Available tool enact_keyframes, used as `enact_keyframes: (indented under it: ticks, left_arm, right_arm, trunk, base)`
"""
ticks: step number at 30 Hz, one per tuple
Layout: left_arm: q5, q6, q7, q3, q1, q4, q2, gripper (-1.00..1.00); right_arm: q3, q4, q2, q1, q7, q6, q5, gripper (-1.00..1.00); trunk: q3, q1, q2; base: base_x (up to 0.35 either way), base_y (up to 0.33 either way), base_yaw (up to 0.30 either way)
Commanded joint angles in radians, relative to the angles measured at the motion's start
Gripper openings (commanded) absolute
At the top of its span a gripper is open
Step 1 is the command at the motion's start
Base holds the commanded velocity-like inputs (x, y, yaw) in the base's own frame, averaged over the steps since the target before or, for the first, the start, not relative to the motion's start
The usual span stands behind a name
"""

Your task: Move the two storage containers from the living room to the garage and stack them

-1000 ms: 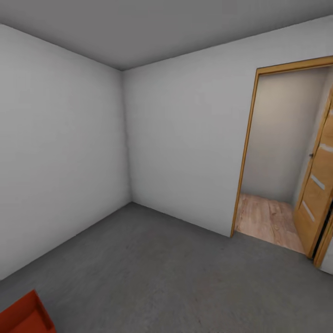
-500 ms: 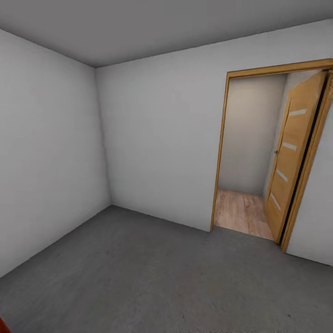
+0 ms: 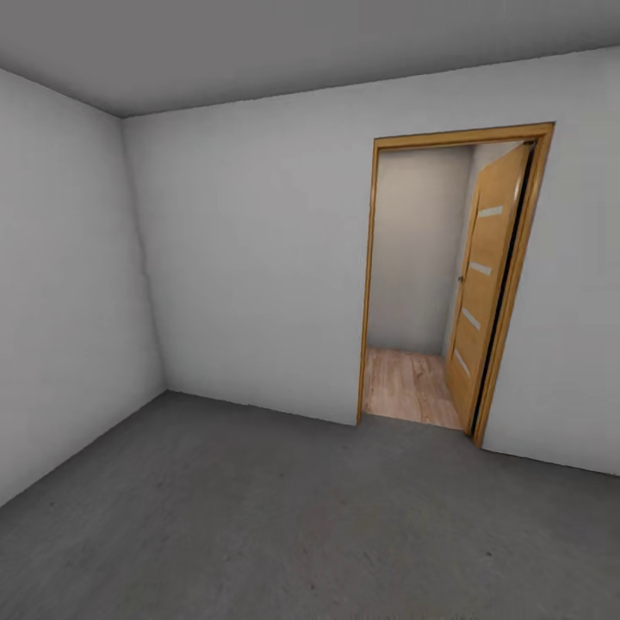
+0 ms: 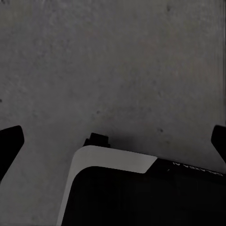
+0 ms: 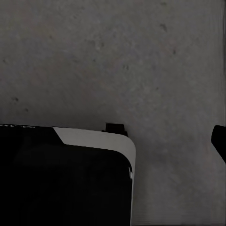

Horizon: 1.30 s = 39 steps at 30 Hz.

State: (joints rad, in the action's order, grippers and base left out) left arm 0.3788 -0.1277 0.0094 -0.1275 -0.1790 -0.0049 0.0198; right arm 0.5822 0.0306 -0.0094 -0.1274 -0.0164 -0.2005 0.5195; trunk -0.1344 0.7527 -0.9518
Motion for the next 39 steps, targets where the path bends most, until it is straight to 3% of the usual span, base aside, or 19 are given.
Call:
enact_keyframes:
  ticks: [1, 39]
  left_arm:
    - [0.008, -0.003, 0.001, -0.009, 0.0, 0.0, 0.0, 1.0]
    - [0.004, -0.002, 0.0, -0.009, 0.0, -0.001, -0.001, 1.0]
  right_arm:
    - [0.008, 0.003, 0.001, -0.001, -0.002, -0.005, 0.008, 1.0]
    - [0.008, 0.003, 0.002, -0.001, -0.001, -0.005, 0.008, 1.0]
  trunk:
    - [-0.001, 0.0, -0.001]
    - [-0.001, 0.0, -0.001]
  base:
    - [0.0, 0.0, -0.298]
    - [0.015, 0.0, -0.3]
